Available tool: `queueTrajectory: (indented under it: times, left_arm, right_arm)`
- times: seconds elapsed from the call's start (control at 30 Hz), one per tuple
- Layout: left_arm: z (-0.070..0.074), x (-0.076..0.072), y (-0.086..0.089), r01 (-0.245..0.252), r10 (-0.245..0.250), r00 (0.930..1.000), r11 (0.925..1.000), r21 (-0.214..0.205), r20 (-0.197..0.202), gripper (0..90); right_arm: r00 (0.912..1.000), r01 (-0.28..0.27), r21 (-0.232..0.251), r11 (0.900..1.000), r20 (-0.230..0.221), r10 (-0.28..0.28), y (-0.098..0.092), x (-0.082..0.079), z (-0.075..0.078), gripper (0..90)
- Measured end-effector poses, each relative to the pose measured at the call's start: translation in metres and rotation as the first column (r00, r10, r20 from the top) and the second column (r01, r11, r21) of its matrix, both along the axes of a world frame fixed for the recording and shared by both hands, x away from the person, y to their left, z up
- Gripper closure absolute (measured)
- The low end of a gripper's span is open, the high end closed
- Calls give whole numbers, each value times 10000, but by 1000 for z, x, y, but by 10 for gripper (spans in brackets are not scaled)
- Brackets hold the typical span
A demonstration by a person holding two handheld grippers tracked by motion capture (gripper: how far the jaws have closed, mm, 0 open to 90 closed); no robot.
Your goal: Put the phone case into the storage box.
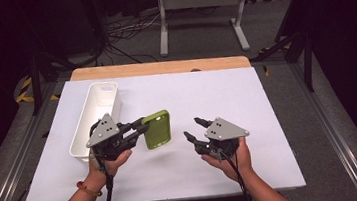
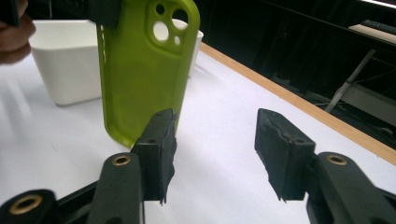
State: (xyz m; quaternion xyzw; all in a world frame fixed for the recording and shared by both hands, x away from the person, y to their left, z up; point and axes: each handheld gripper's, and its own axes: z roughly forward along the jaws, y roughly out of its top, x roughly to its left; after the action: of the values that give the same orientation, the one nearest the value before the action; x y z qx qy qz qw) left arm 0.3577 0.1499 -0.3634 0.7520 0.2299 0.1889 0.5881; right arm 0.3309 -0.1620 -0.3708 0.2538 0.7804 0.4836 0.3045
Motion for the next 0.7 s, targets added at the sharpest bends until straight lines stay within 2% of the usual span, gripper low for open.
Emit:
queueTrajectory:
  times: [0.07,0.23,0.6,0.7]
  left_arm:
    - [1,0,1,41,-40,10000,10000,61,-66,776]
    - [2,0,3,17,-17,10000,10000,63,62,776]
    - [5,-1,12,-77,76,9995,10000,10,307,776]
    - [7,-2,15,-115,113,9992,9999,45,385,776]
  right_arm:
    - [10000,-14,-10,10000,-12,14,-3,-1,-2,455]
    - [9999,-75,-94,9999,-107,74,-14,-6,-16,412]
    - [9998,-177,-225,9996,-41,176,-23,-18,-35,306]
    - [9998,-153,-111,9998,-107,152,-25,-22,-40,285]
